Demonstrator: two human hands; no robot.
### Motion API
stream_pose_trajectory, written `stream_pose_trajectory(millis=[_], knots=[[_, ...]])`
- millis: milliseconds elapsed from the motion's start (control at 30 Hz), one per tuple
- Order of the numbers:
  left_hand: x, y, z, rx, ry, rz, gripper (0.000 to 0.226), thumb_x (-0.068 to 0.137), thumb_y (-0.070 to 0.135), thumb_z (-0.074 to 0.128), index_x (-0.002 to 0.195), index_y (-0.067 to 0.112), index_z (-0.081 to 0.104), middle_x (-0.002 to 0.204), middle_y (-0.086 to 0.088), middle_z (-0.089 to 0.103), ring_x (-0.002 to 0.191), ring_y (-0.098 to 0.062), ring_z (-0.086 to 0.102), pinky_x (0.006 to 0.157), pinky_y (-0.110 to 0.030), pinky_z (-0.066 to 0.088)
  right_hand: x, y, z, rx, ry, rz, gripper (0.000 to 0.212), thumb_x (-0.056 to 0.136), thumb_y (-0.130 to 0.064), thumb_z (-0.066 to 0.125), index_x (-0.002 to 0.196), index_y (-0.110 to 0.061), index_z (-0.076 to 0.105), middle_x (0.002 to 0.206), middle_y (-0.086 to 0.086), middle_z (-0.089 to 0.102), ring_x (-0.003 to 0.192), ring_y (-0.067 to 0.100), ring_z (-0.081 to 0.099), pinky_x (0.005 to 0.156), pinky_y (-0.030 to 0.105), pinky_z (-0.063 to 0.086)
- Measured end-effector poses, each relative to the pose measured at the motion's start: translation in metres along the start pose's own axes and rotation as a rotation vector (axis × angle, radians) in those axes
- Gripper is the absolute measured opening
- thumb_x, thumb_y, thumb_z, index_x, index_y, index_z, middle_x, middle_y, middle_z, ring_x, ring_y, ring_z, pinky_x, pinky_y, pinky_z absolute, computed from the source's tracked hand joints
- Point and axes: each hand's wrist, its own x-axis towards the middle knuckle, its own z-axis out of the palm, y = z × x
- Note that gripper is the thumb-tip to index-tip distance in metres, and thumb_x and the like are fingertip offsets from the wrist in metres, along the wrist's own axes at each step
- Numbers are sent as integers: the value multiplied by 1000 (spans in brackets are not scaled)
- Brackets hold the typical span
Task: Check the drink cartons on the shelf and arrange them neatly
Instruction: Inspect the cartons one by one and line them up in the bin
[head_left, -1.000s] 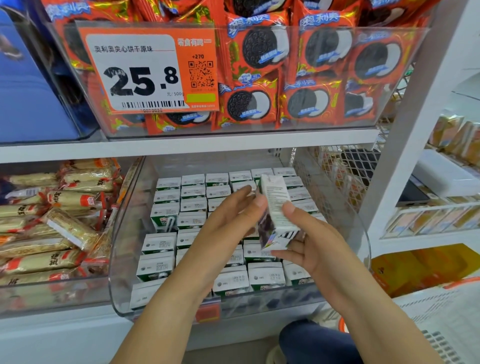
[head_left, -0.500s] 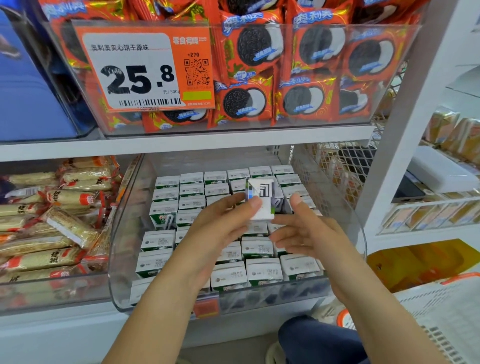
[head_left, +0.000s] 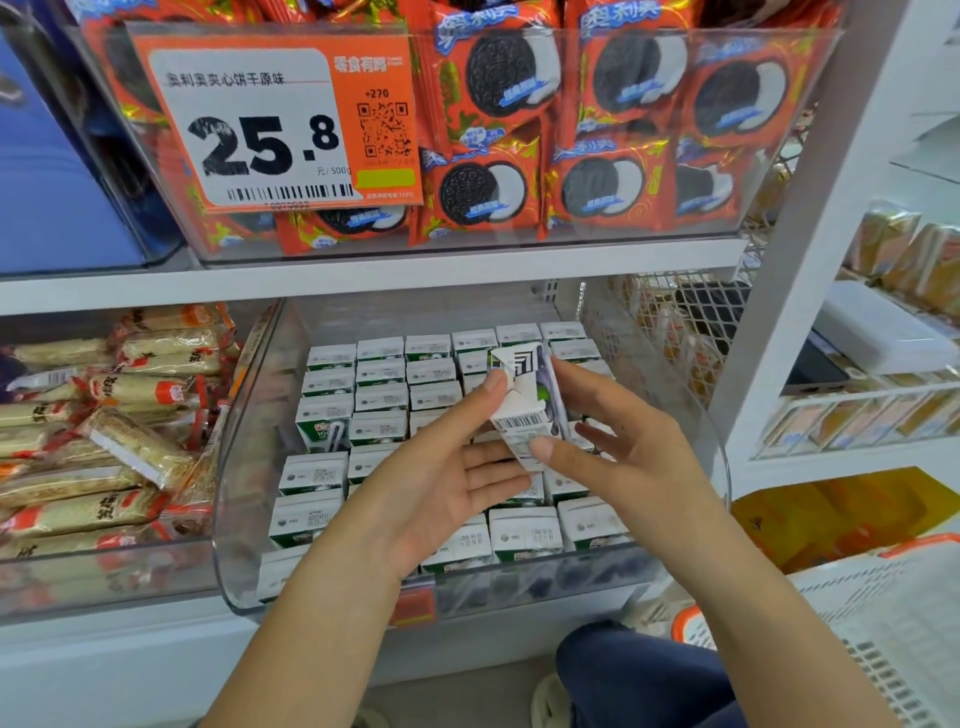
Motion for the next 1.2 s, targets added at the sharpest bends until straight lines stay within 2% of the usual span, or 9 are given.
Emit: stream_pose_trajectory(millis=[200,300,367,467,667,767,867,1033,1200], knots=[[0,1,0,65,-50,-29,81,65,70,61,125,15,62,119,-14,68,111,-27,65,91,-35,54,1,-1,-2,63,50,28,52,66,-41,71,117,-40,60,107,-18,69,104,1,61,86,21,51],[0,0,-1,91,-78,-10,65,68,57,68,117,14,68,116,-16,68,109,-28,66,91,-34,54,1,-4,-5,182,133,92,54,59,-50,71,111,-35,64,96,-8,73,93,8,67,74,20,55],[-1,-2,0,195,-99,25,45,72,40,73,111,18,72,112,-12,70,106,-25,67,90,-30,54,1,-4,-6,231,172,144,55,55,-55,70,105,-33,65,92,-5,74,88,10,69,77,25,55],[-3,-6,0,409,-62,75,36,73,30,79,107,23,73,108,-10,71,101,-19,69,88,-26,55,1,-3,-5,235,211,217,59,51,-59,68,102,-31,66,89,-4,74,87,10,69,85,33,54],[-5,-4,3,541,-24,94,48,58,47,73,103,29,71,101,3,72,95,-7,69,85,-25,56,1,-4,-3,240,225,259,63,51,-61,65,104,-27,65,88,-5,75,83,8,70,78,25,53],[-5,-4,4,534,-19,91,45,62,43,79,103,27,70,99,11,73,95,-4,68,87,-26,54,1,-4,-2,246,199,260,62,56,-58,64,108,-24,65,90,-6,75,84,7,70,74,21,54],[-4,-5,5,499,39,109,50,62,33,85,107,21,67,101,7,74,97,-7,69,88,-25,53,0,-4,0,283,147,243,54,65,-48,63,112,-22,66,94,-5,75,88,8,70,74,19,56],[0,-6,5,530,216,325,43,65,20,85,101,26,63,95,18,72,85,2,67,64,-7,48,2,-5,-3,394,198,233,38,74,-37,62,107,-21,70,98,-1,74,92,10,69,81,24,57],[2,-11,-1,783,335,534,46,64,23,86,96,40,57,99,32,64,91,10,61,73,-6,47,3,-3,-9,432,234,285,28,84,-32,61,109,-22,68,92,0,75,85,11,71,74,24,58]])
